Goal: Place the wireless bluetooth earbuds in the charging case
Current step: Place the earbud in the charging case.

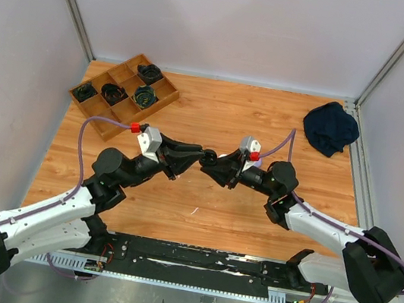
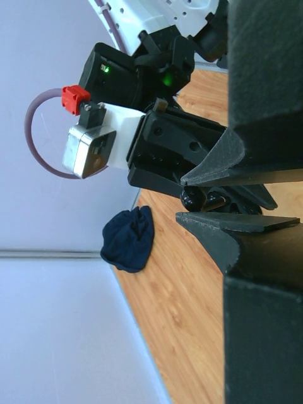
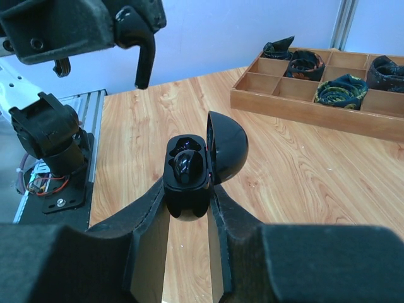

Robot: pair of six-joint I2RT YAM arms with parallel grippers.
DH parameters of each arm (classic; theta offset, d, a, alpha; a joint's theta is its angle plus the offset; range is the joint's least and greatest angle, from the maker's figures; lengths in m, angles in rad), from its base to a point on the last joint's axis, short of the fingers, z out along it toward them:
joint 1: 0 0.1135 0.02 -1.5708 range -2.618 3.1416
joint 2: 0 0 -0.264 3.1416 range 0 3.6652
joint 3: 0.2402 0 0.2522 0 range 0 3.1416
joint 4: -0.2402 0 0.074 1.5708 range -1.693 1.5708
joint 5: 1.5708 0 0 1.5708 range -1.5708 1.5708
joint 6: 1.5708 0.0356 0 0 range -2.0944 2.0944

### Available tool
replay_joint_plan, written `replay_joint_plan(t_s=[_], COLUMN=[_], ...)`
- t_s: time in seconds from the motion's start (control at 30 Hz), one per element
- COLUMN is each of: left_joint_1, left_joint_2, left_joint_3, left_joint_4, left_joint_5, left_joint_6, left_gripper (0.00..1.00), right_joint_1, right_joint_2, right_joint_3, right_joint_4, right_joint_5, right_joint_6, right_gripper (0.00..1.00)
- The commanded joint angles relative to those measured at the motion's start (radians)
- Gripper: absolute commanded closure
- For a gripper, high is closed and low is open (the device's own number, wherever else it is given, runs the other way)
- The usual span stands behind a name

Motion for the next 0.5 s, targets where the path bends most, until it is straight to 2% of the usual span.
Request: replay_joint_plan(t_s=[0.0,0.47], left_joint_1=[-0.017,-0.037], left_joint_2=[0.014,0.085], left_joint_3=[-0.018,-0.039], left_joint_4=[0.101,0.201], left_joint_5=[0.036,0.043], left_joint_6=[0.049,0.049], left_gripper=[0.76,0.76], right_joint_1=[0.019,0.030], right_joint_2=[-0.030,-0.066], right_joint_3=[0.035,0.038], right_joint_4=[0.073,0.078], right_joint_5=[-0.008,-0.011], right_joint_6=[0.036,0.050], right_gripper=[0.86,0.87])
